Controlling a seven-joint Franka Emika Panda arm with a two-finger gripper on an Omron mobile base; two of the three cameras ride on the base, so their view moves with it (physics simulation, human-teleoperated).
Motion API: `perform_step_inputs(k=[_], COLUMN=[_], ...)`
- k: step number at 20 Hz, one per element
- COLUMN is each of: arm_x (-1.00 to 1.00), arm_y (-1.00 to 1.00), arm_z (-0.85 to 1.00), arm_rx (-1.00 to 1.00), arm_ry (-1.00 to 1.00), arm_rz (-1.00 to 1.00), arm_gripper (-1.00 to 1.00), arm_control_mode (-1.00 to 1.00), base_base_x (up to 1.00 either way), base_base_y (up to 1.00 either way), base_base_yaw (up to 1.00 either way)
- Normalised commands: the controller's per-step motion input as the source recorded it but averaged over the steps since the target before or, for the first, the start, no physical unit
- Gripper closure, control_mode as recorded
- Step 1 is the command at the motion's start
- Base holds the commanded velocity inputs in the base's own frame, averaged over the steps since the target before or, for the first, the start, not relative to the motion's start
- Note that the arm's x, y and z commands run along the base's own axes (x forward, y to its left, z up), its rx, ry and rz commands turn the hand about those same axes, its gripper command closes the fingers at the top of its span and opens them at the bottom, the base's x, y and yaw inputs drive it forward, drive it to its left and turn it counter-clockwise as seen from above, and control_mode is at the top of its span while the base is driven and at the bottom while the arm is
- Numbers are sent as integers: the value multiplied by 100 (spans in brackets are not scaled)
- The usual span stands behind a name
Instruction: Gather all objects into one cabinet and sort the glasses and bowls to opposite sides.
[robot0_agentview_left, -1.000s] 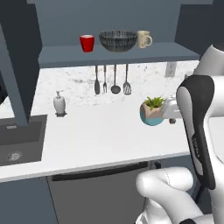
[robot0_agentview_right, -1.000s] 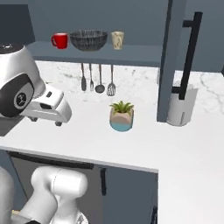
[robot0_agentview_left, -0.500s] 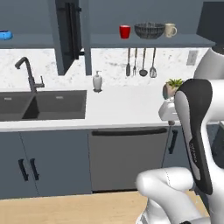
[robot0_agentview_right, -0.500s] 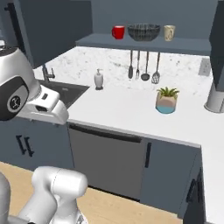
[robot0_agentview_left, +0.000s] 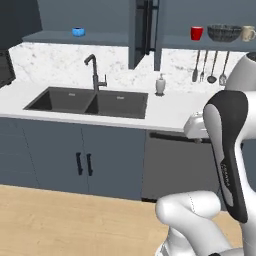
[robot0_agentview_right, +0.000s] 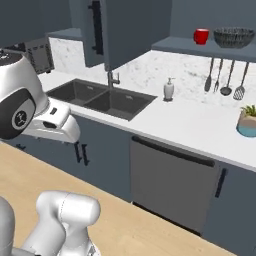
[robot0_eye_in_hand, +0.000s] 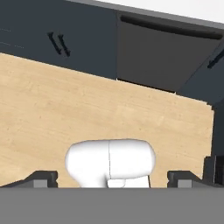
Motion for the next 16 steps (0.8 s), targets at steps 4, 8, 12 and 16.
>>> perform_step_inputs(k=[4,8,12,16], arm_x=[0,0,0,0], arm_y=[0,0,0,0], arm_z=[0,0,0,0], arm_rx=[0,0,0,0], arm_ry=[0,0,0,0], arm_rz=[0,0,0,0], arm_gripper=[-100,-100,-100,-100], arm_control_mode=[100,100,100,100], base_base_x=[4,39,55,74], base_base_y=[100,100,100,85], base_base_yaw=[1,-1,-12,-26])
